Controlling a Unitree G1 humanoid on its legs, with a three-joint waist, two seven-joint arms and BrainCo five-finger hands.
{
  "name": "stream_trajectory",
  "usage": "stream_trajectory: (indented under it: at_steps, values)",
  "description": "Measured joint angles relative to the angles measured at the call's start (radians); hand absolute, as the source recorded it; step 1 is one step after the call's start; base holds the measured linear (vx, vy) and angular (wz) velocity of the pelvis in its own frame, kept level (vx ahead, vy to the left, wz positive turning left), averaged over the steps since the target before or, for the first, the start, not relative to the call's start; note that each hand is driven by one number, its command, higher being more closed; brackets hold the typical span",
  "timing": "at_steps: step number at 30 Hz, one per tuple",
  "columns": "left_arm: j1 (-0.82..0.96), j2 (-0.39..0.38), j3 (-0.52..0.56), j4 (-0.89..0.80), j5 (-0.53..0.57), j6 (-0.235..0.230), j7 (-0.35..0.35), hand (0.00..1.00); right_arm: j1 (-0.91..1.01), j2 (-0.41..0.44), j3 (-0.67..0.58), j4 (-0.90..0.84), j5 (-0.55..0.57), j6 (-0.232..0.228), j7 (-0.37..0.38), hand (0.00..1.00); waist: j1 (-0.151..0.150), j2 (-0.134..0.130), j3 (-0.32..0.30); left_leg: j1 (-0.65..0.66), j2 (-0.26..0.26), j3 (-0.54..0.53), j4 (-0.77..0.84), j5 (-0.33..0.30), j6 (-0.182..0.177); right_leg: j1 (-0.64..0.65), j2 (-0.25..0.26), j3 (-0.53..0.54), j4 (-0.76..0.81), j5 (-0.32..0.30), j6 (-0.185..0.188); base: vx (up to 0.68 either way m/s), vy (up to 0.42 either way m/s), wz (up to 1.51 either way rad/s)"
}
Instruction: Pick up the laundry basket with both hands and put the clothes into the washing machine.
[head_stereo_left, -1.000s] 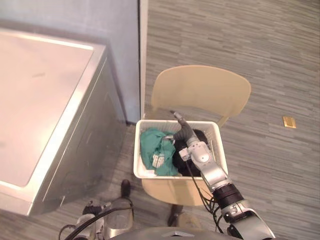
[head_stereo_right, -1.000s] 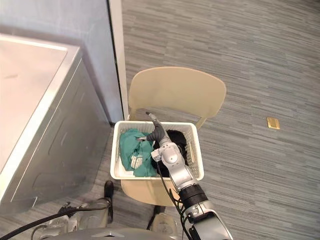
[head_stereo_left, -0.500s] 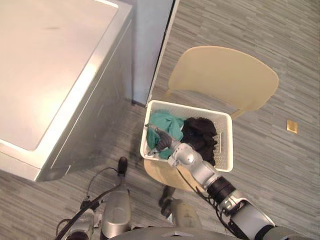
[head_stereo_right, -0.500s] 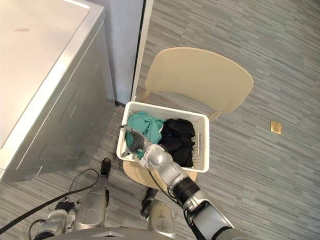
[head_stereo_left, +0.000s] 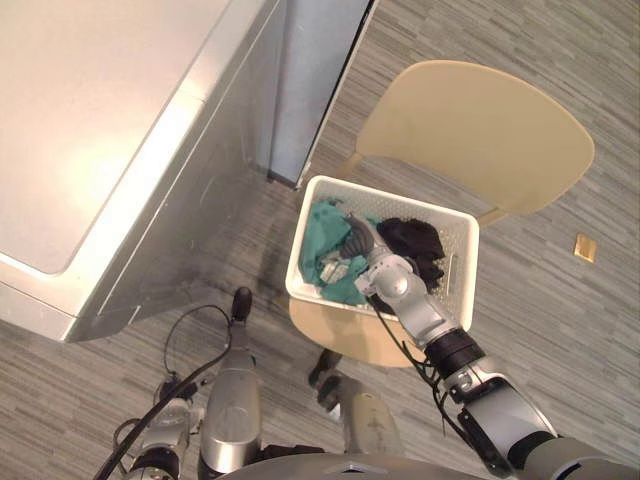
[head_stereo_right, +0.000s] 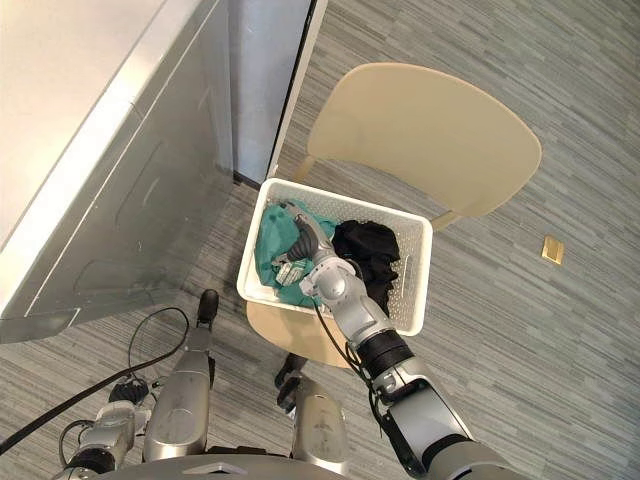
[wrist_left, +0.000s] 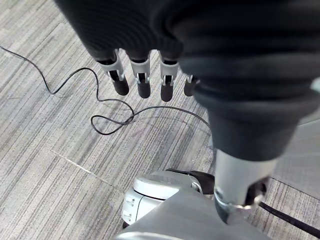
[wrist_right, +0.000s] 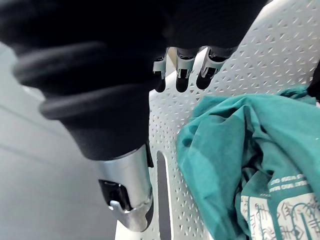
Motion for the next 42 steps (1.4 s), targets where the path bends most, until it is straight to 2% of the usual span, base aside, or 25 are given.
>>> stream_trajectory:
  at_steps: [5, 9, 17, 22, 26, 31, 34, 42]
  values:
    - [0.0, 0.004, -0.006, 0.0, 0.0, 0.0, 0.009, 0.0, 0.031, 0.0, -0.033, -0.001, 0.0, 0.0, -0.004, 0.0, -0.001, -0.004, 0.003, -0.002, 0.003, 0.003, 0.0, -0.002, 0.0, -0.008, 0.001, 0.004, 0.006, -0.003, 0.002, 0.01, -0.055, -0.03]
    - [-0.009, 0.01, -0.006, -0.013, 0.0, 0.0, 0.014, 0.0, 0.042, 0.0, -0.033, 0.003, -0.001, 0.0, -0.003, 0.0, -0.001, -0.01, 0.033, -0.006, 0.008, 0.004, -0.001, -0.002, 0.0, -0.022, 0.002, 0.008, 0.021, -0.012, -0.004, -0.01, -0.058, -0.04]
    - [-0.015, 0.022, -0.036, -0.038, -0.04, -0.004, 0.019, 0.0, -0.036, -0.002, -0.048, 0.174, -0.001, 0.01, -0.009, 0.0, 0.0, -0.009, 0.035, -0.062, 0.015, -0.01, 0.002, 0.016, -0.004, -0.076, 0.008, -0.003, 0.041, -0.015, -0.006, 0.0, -0.066, 0.02]
    - [-0.032, 0.024, -0.046, -0.038, -0.07, -0.013, 0.04, 0.0, -0.131, -0.002, -0.076, 0.268, 0.0, 0.028, -0.051, 0.0, 0.003, -0.005, 0.037, -0.117, 0.015, -0.033, 0.006, 0.02, -0.009, -0.119, 0.008, -0.023, 0.048, -0.017, -0.008, -0.01, -0.061, 0.09]
    - [-0.053, 0.019, -0.046, -0.037, -0.089, -0.014, 0.055, 0.0, -0.197, -0.001, -0.076, 0.318, 0.002, 0.048, -0.078, 0.0, 0.02, 0.001, 0.053, -0.148, 0.014, -0.053, 0.015, 0.025, -0.006, -0.139, 0.009, -0.033, 0.049, -0.018, -0.01, 0.0, -0.06, 0.07]
    - [-0.074, 0.008, -0.045, -0.037, -0.11, -0.019, 0.066, 0.0, -0.244, 0.002, -0.078, 0.35, 0.003, 0.05, -0.103, 0.0, 0.022, 0.006, 0.059, -0.198, 0.015, -0.077, 0.021, 0.028, -0.008, -0.172, 0.014, -0.055, 0.048, -0.019, -0.012, 0.0, -0.066, 0.07]
    - [-0.082, 0.005, -0.045, -0.037, -0.12, -0.02, 0.083, 0.0, -0.251, 0.014, -0.102, 0.358, 0.005, 0.068, -0.122, 0.0, 0.027, 0.007, 0.059, -0.212, 0.015, -0.088, 0.021, 0.03, -0.011, -0.173, 0.018, -0.069, 0.043, -0.021, -0.012, 0.02, -0.073, 0.13]
    - [-0.106, 0.005, -0.045, -0.038, -0.155, -0.021, 0.089, 0.0, -0.257, 0.05, -0.112, 0.393, 0.012, 0.07, -0.158, 0.0, 0.024, 0.007, 0.06, -0.24, 0.017, -0.126, 0.021, 0.033, -0.019, -0.176, 0.027, -0.108, 0.043, -0.036, -0.019, 0.01, -0.068, 0.12]
